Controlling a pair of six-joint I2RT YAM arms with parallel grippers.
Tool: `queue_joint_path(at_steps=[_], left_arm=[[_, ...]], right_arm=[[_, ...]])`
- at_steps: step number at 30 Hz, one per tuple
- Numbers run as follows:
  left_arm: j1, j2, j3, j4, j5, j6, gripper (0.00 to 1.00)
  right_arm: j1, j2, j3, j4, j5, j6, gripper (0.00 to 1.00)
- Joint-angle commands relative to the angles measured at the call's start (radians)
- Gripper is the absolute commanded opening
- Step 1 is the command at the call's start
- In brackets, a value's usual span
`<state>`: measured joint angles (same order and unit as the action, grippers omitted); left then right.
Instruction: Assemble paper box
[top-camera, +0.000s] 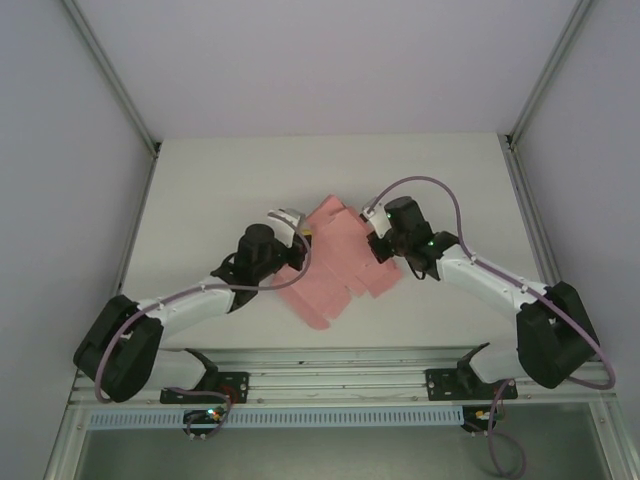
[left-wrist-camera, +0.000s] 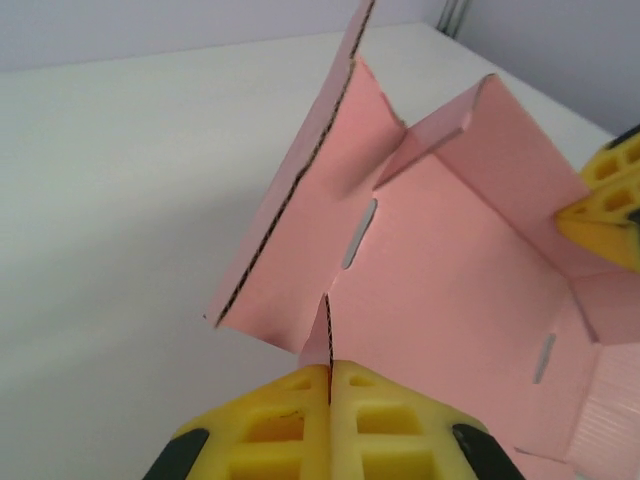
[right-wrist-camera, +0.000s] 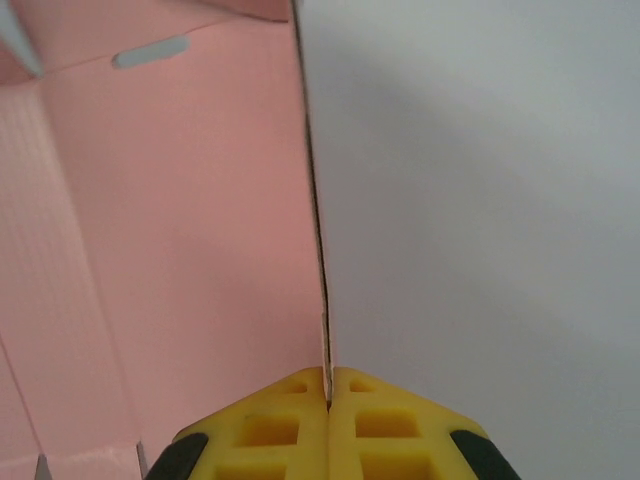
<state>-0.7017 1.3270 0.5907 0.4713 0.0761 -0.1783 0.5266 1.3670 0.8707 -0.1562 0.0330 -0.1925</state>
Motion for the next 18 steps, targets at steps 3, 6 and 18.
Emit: queue_joint_path(at_steps=[3, 6, 18], left_arm=[[-0.112, 0.087, 0.118, -0.094, -0.147, 0.211, 0.00], [-0.139, 0.139, 0.165, -0.137, -0.143, 0.266, 0.00], [-0.144, 0.226, 0.143, -0.012, -0.089, 0.217, 0.00]], right_arm=[[0.105, -0.025, -0.016, 0.083, 0.157, -0.223, 0.00], [0.119, -0.018, -0.015, 0.081, 0.176, -0.292, 0.00], [0.168, -0.021, -0.102, 0.196, 0.199, -0.511, 0.00]])
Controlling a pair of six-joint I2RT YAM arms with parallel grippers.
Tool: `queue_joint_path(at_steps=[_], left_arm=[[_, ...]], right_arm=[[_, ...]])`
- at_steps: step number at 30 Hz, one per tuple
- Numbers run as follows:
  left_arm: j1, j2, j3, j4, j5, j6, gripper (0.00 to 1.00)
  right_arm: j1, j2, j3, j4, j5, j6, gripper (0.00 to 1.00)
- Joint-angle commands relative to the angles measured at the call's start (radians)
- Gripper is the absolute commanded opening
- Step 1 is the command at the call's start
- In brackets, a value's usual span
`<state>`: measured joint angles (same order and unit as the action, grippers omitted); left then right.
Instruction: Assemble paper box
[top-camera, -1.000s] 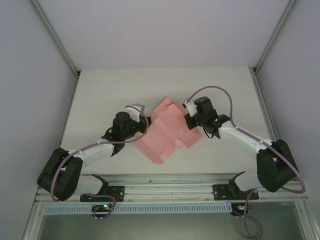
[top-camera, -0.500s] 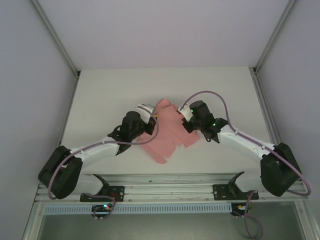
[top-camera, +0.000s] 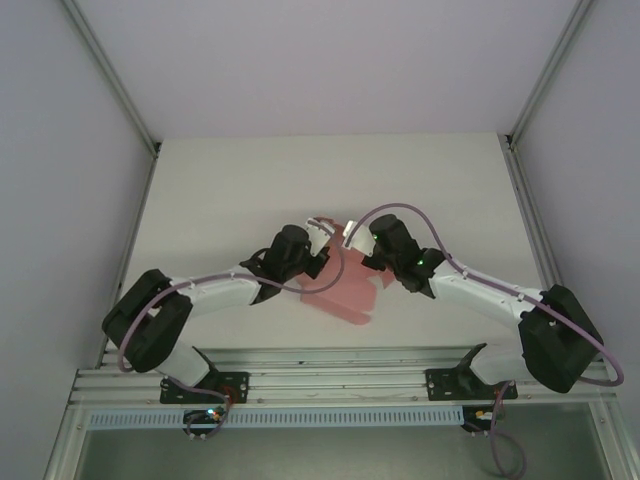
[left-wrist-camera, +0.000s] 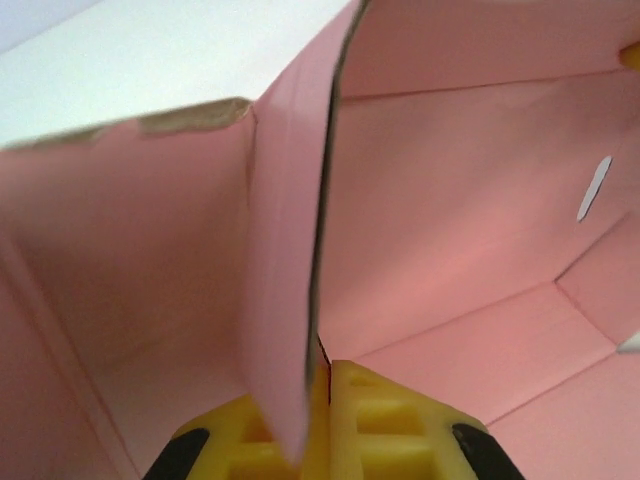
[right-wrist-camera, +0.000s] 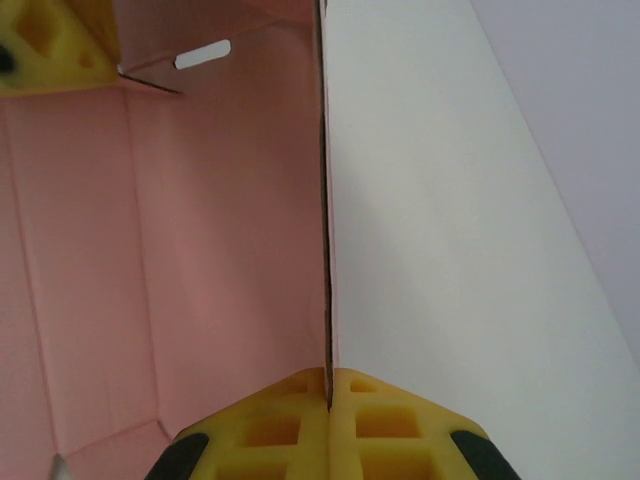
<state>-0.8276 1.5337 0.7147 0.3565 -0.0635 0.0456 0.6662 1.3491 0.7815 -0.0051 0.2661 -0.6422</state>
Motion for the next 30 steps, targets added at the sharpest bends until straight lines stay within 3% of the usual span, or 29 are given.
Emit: queue_joint_path(at_steps=[1, 6, 8, 10, 19, 21, 24, 26, 30], left_arm=[[-0.018, 0.024, 0.017, 0.105, 0.050, -0.008, 0.00], [-0.010, 0.025, -0.001, 0.114, 0.044, -0.043, 0.01], [-0.005, 0.017, -0.002, 0.101, 0.045, -0.068, 0.21], [0.004, 0.003, -0.011, 0.091, 0.067, -0.098, 0.22], [0.048, -0.192, -0.143, 0.090, 0.135, -0.166, 0.53], [0.054, -0.263, -0.156, 0.049, 0.134, -0.172, 0.65], [0.065, -0.381, -0.197, 0.025, 0.137, -0.179, 1.00], [0.084, -0.462, -0.227, 0.016, 0.164, -0.187, 1.00], [0.141, -0.570, -0.251, -0.035, 0.093, -0.268, 1.00]], right_arm=[[0.029, 0.005, -0.017, 0.054, -0.032, -0.065, 0.00], [0.025, 0.040, -0.014, 0.069, 0.019, -0.099, 0.00], [0.031, 0.067, -0.019, 0.091, 0.066, -0.128, 0.00], [0.032, 0.082, -0.023, 0.113, 0.107, -0.149, 0.00], [0.029, 0.072, -0.028, 0.137, 0.120, -0.181, 0.00], [0.027, 0.067, -0.032, 0.143, 0.115, -0.174, 0.00], [0.027, 0.066, -0.051, 0.176, 0.116, -0.189, 0.00], [0.027, 0.073, -0.071, 0.228, 0.141, -0.211, 0.00], [0.029, 0.089, -0.104, 0.295, 0.176, -0.265, 0.00]])
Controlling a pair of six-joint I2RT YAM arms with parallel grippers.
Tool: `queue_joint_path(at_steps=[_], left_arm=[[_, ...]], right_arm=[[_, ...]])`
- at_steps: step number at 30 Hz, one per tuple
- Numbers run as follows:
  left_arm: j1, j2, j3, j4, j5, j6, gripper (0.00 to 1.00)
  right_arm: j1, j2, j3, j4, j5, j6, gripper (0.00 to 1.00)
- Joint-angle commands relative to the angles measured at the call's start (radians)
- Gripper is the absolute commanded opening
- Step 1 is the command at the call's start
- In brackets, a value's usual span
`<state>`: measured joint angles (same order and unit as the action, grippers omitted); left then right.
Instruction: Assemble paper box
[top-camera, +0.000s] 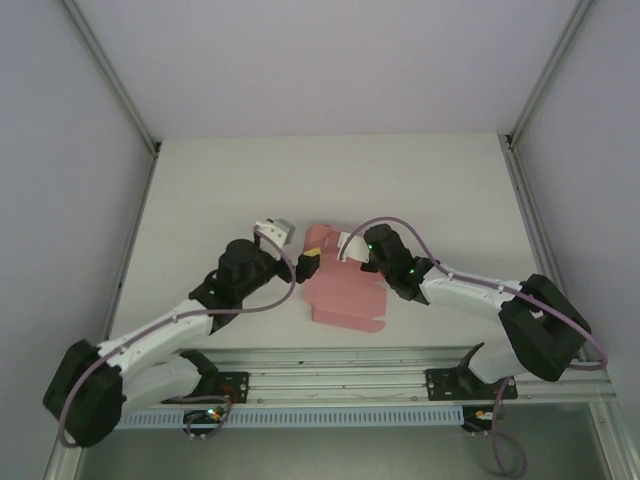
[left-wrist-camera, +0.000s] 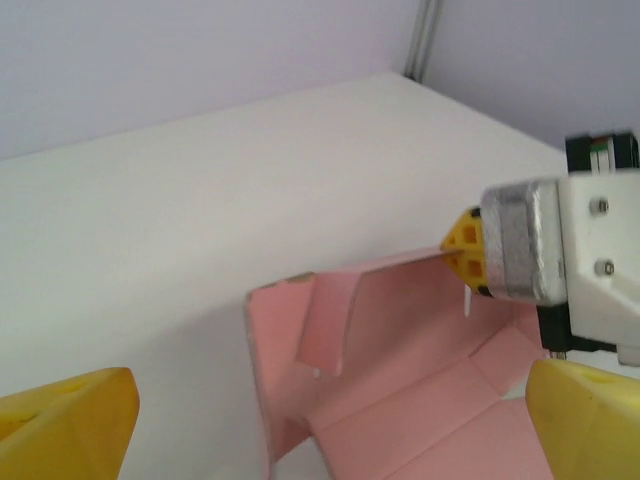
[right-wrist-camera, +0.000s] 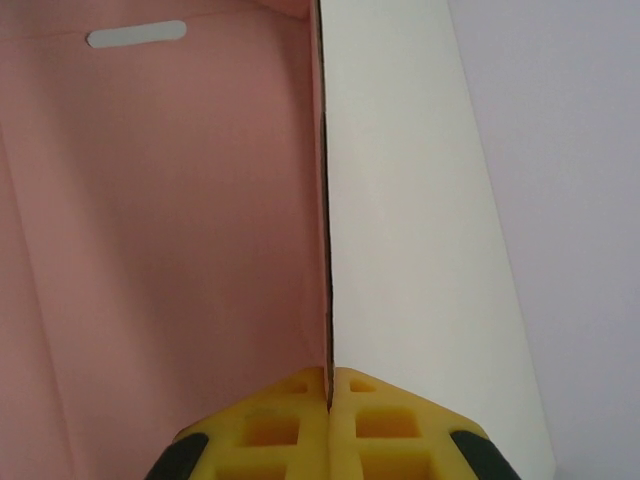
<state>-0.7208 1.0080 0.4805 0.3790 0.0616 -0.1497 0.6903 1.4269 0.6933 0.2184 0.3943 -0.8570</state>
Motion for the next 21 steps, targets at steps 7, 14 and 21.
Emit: queue_joint_path(at_steps=[7, 14, 21], left_arm=[[0.283, 0.024, 0.003, -0.098, 0.102, -0.258, 1.00], [0.419, 0.346, 0.061, 0.110, 0.371, -0.315, 1.00], [0.419, 0.599, 0.167, 0.284, 0.693, -0.323, 0.83]], right_arm=[[0.030, 0.030, -0.038, 0.127, 0.057, -0.100, 0.00], [0.055, 0.043, -0.031, 0.195, 0.071, -0.129, 0.00], [0.071, 0.053, -0.028, 0.168, 0.082, -0.080, 0.00]])
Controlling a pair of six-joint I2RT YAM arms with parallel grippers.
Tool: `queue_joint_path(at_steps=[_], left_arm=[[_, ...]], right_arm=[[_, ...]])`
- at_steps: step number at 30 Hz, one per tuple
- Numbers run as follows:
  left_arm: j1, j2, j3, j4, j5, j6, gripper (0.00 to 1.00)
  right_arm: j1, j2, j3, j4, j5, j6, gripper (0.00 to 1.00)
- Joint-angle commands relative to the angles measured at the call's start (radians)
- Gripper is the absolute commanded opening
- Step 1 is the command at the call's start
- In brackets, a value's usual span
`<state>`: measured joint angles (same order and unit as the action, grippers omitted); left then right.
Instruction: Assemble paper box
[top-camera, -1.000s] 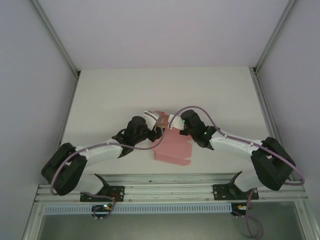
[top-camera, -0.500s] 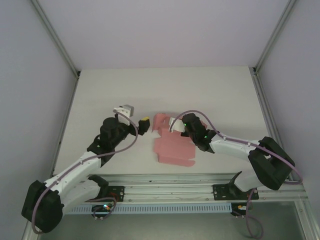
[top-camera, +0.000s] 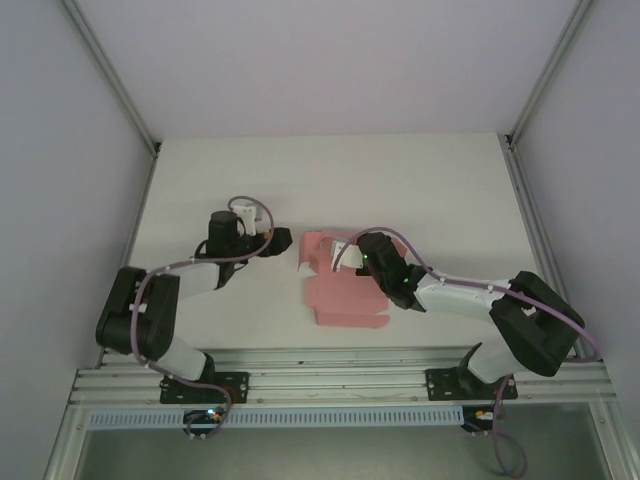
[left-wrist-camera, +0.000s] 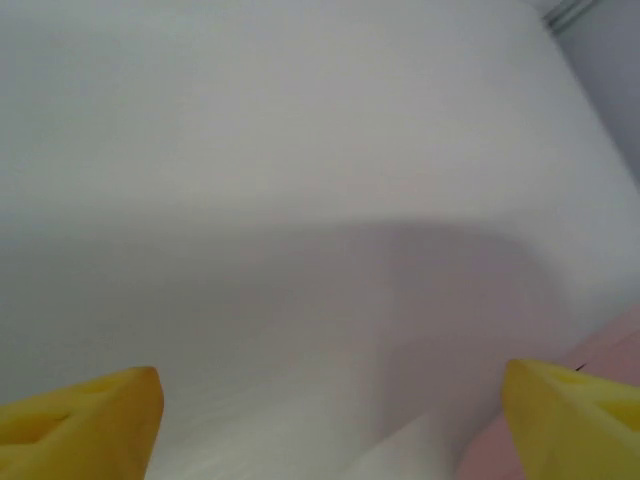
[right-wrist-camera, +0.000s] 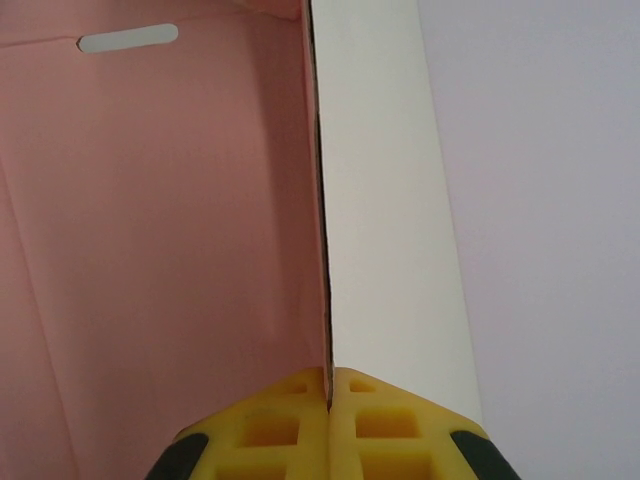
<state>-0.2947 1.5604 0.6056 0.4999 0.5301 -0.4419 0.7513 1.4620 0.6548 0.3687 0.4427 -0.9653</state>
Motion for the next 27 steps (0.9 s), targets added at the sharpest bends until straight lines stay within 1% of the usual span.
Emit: queue_joint_path(at_steps=[1, 2, 4, 6, 11, 15, 16, 20, 24, 25, 27], left_arm=[[-0.010, 0.067, 0.034, 0.228, 0.261, -0.048, 0.83], [-0.011, 0.086, 0.022, 0.297, 0.304, -0.064, 0.81], [-0.010, 0.118, 0.007, 0.386, 0.341, -0.091, 0.80], [-0.011, 0.138, 0.008, 0.402, 0.366, -0.103, 0.80], [-0.040, 0.150, 0.003, 0.391, 0.376, -0.077, 0.71], [-0.066, 0.148, 0.024, 0.310, 0.370, -0.032, 0.62], [-0.074, 0.147, 0.032, 0.274, 0.364, -0.011, 0.61], [-0.099, 0.128, 0.038, 0.180, 0.313, 0.057, 0.60], [-0.117, 0.097, 0.043, 0.069, 0.229, 0.142, 0.60], [-0.147, 0.091, 0.047, 0.046, 0.207, 0.158, 0.60], [-0.166, 0.078, 0.056, -0.001, 0.175, 0.189, 0.58]], right_arm=[[0.012, 0.020, 0.009, 0.023, 0.042, 0.031, 0.00], [0.014, 0.021, 0.008, 0.031, 0.049, 0.032, 0.00], [0.015, 0.021, 0.004, 0.044, 0.058, 0.031, 0.00], [0.015, 0.019, 0.002, 0.049, 0.061, 0.030, 0.00], [0.016, 0.012, 0.008, 0.030, 0.056, 0.031, 0.00], [0.016, 0.006, 0.006, 0.037, 0.051, 0.039, 0.00], [0.015, 0.004, 0.005, 0.037, 0.048, 0.043, 0.00], [0.015, -0.006, 0.004, 0.032, 0.039, 0.058, 0.00], [0.015, -0.008, 0.002, 0.018, 0.031, 0.068, 0.00], [0.016, -0.006, 0.002, 0.014, 0.030, 0.068, 0.00], [0.019, -0.005, -0.002, 0.014, 0.031, 0.064, 0.00]])
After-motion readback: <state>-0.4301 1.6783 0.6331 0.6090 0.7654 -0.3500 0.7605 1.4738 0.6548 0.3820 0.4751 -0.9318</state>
